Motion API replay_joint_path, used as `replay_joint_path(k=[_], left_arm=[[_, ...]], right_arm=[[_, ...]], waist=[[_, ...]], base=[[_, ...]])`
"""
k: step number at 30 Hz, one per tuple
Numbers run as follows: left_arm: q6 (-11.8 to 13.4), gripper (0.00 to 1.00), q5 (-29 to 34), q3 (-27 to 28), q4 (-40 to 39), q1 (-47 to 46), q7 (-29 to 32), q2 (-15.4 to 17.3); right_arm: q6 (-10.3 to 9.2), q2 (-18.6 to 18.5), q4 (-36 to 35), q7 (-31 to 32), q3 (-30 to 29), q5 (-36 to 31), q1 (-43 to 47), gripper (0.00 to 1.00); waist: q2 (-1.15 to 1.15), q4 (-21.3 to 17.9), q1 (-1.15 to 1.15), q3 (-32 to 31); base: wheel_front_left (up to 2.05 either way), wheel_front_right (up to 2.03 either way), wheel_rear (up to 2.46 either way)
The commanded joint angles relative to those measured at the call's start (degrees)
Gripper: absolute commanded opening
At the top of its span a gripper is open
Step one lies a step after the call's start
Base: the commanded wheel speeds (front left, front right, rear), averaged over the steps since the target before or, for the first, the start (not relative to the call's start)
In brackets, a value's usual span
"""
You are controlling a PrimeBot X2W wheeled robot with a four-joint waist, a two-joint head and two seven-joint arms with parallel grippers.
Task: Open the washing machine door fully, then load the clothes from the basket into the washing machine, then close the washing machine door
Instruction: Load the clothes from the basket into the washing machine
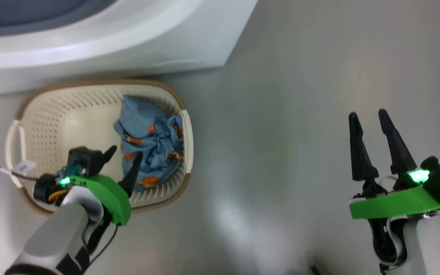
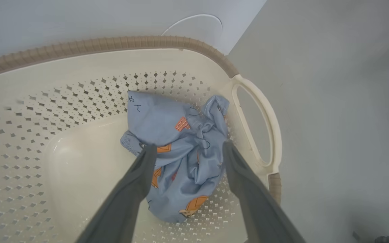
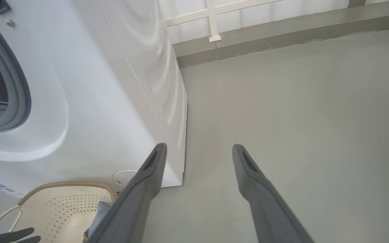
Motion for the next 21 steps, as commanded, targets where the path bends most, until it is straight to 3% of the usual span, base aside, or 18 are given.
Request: replay_joint_path(k=[1,14,21], left_arm=[[-0.09,1.0,-1.46,-0.6,0.72,-1.68,-0.37,2.19],[-0.09,1.0,-10.92,-16.32,5.32,-8.92,-0.37,3.49],[-0.09,1.0,-14.77,-21.56,6.03,-12.16,-0.37,4.51]], right_arm=[[0.35,0.1,-1.55,-0.27,1.42,0.76,-0.49,1.0],[0.35,0.11,-2.11,-0.27,3.11,1.52,-2.02,1.0],[0.35,0.11,-2.77,-0.27,3.3,1.84,-2.22,1.0]], waist=[[0.0,-1.18,0.0,5.39],[0.0,-3.53,0.0,10.43],[0.0,-4.44,0.0,12.41]], base=[[0.0,0.0,0.0],[0.0,0.0,0.0],[0.0,0.0,0.0]])
